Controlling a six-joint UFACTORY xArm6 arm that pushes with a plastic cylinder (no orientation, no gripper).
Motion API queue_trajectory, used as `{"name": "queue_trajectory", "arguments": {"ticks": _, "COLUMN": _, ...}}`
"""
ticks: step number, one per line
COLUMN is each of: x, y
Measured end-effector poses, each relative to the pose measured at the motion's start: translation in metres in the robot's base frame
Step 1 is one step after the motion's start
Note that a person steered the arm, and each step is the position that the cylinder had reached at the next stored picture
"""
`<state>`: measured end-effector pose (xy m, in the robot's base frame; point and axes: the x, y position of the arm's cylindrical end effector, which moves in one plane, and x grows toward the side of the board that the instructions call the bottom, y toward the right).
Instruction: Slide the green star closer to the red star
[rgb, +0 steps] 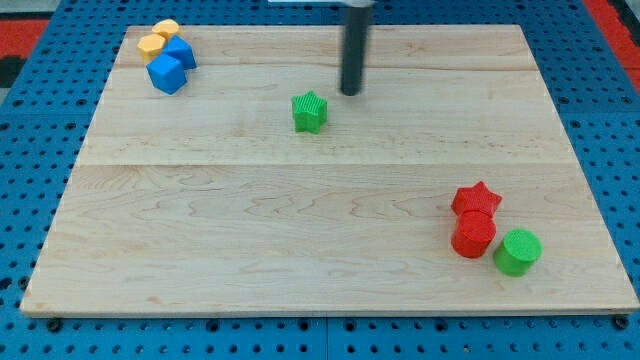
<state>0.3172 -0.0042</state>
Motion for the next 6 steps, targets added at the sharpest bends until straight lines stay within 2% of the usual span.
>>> {"name": "queue_trajectory", "arguments": {"ticks": 1, "x": 0.058, "y": -0.011}}
{"name": "queue_trajectory", "arguments": {"ticks": 2, "x": 0.095, "y": 0.018}}
{"name": "queue_trajectory", "arguments": {"ticks": 3, "x": 0.036, "y": -0.056}}
{"name": "queue_trajectory", "arguments": {"ticks": 4, "x": 0.069, "y": -0.069}}
{"name": "queue_trajectory", "arguments": {"ticks": 5, "x": 0.114, "y": -0.045}}
{"name": "queue_trajectory", "arguments": {"ticks": 6, "x": 0.139, "y": 0.040}}
